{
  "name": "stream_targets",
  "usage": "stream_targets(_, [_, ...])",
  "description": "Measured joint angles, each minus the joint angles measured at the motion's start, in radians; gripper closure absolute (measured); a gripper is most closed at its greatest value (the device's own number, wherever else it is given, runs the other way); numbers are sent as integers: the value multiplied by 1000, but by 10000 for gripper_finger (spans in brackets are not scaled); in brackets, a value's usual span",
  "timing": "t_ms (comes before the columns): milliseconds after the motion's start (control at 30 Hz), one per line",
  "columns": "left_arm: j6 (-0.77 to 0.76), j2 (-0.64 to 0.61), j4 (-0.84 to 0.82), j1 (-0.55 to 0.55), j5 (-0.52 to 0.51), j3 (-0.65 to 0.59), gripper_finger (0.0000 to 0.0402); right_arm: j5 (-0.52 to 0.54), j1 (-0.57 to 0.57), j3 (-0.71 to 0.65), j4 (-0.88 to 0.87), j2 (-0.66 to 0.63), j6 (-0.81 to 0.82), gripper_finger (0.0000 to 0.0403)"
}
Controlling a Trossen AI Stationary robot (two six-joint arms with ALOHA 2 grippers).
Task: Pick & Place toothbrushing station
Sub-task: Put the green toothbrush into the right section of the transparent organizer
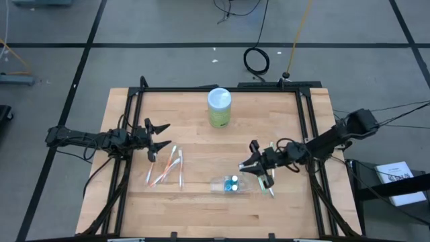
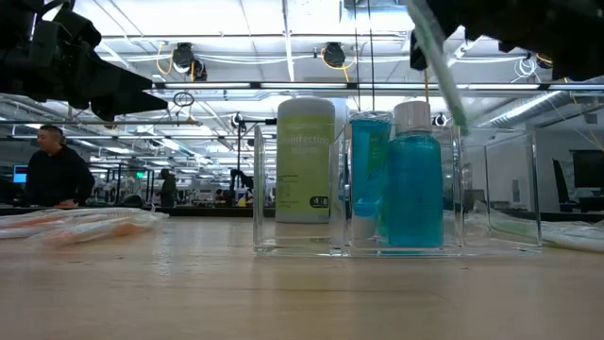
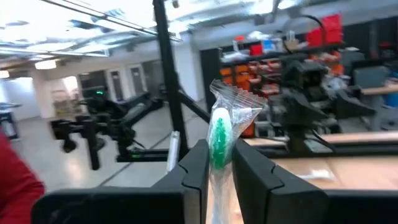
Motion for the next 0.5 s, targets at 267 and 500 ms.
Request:
stream_targets(267, [0,0,0,0,0,0,176,53,-7,17,44,96,63,359])
stream_targets(500, [0,0,0,0,0,0,176,78,-6,17,-29,112,54,359])
